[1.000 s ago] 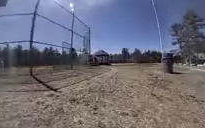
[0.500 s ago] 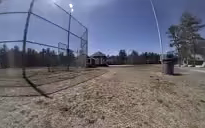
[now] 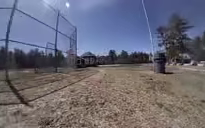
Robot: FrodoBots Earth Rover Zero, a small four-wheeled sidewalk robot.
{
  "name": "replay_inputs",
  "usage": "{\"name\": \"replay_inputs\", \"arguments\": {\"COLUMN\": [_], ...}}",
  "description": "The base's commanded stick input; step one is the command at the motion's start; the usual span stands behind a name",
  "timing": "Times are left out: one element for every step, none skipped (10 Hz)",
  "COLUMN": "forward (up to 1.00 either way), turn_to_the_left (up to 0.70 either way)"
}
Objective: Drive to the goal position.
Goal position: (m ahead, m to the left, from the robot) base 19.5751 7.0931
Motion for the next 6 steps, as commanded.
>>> {"name": "replay_inputs", "arguments": {"forward": [0.7, 0.7, 0.7, 0.7, 0.7, 0.7], "turn_to_the_left": [0.0, 0.0, 0.0, 0.0, 0.0, 0.0]}}
